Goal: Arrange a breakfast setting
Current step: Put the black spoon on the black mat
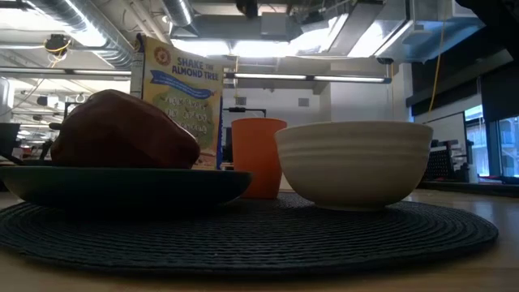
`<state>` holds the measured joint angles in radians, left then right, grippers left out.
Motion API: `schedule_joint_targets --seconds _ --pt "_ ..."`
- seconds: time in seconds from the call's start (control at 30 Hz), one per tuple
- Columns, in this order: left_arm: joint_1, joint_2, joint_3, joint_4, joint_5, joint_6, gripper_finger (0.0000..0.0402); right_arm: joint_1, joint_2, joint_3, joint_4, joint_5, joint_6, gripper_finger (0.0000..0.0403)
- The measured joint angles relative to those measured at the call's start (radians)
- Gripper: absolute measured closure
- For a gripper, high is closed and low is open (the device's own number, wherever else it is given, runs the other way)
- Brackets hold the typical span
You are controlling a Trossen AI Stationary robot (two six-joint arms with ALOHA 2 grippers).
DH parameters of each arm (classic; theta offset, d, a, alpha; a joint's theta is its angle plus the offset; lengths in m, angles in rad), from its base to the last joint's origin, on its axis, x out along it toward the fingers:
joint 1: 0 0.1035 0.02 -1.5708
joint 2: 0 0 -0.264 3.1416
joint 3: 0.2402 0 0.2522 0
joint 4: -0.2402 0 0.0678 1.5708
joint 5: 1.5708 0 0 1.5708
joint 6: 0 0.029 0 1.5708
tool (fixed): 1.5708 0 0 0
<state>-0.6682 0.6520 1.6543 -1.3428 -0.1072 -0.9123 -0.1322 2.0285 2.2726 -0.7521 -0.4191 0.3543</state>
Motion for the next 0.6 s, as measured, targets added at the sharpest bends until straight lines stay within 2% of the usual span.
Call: schedule_joint_targets --seconds 0.1,0.17,0.3,0.43,0.5,0.6 --pt "0.000 0.007 0.000 0.049 -0.127 0.211 0.0399 0.000 0.000 0.047 0.007 -0.078 0.000 0.0146" --pt "0.000 0.029 -0.008 0.091 -0.160 0.403 0.0399 0.000 0.000 0.062 0.040 -0.175 0.007 0.0146" --pt "0.000 0.117 -0.035 0.219 -0.142 0.807 0.0399 0.000 0.000 0.067 0.155 -0.408 0.088 0.0146" --pt "0.000 0.215 -0.038 0.358 -0.047 1.197 0.0399 0.001 0.000 0.067 0.243 -0.581 0.216 0.0146" --pt "0.000 0.261 -0.037 0.393 -0.025 1.319 0.0399 0.001 0.000 0.067 0.253 -0.625 0.276 0.0146" --pt "0.005 0.329 -0.038 0.386 -0.027 1.423 0.0399 0.001 0.000 0.067 0.253 -0.683 0.358 0.0146"
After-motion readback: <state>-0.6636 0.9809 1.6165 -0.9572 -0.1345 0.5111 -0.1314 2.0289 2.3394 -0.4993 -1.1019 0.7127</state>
